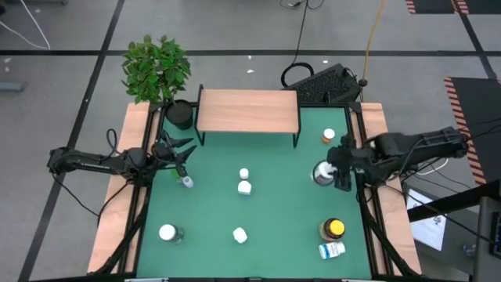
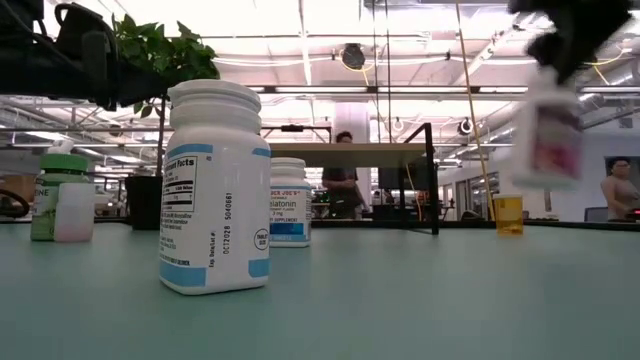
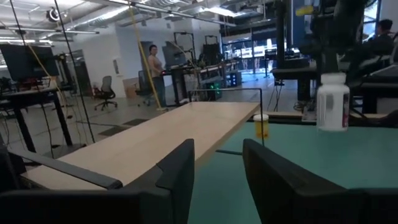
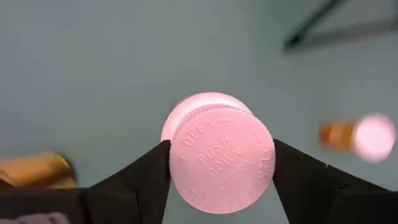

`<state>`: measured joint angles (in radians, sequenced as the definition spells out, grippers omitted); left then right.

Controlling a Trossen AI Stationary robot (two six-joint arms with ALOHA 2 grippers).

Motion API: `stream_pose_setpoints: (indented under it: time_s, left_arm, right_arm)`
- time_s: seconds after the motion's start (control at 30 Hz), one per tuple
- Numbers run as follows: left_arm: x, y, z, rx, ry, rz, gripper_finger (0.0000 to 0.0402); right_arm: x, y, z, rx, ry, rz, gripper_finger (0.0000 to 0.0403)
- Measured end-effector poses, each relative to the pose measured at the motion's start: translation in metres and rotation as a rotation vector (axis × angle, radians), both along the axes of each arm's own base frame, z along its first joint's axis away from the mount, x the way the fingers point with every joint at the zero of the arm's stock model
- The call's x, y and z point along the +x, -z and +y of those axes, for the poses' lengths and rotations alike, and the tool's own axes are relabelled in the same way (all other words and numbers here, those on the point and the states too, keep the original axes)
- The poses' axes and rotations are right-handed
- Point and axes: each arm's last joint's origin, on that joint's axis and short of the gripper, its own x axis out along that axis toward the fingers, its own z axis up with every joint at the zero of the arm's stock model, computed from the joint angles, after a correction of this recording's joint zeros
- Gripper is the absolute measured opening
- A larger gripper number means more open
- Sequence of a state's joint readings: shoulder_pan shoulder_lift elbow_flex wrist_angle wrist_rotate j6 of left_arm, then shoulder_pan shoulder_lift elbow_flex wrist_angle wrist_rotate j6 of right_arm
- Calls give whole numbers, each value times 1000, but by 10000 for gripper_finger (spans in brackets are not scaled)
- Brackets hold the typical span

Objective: Pick and place medicine bottles onto shelf by color
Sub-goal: Put the red and white pill bottle on the shelf

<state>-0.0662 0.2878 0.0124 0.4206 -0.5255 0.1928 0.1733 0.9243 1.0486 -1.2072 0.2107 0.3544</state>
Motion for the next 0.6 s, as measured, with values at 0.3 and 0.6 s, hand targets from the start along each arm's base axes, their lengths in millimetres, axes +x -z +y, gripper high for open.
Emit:
stream_pose_setpoints:
  time_s: [0.3, 0.6]
  left_arm:
    - [0, 0, 0, -35, 4, -17, 140]
    - [0, 2, 0, -50, 6, -6, 140]
  right_arm:
    - [52, -91, -35, -212, -61, -122, 231]
    - [122, -133, -116, -405, -112, -7, 232]
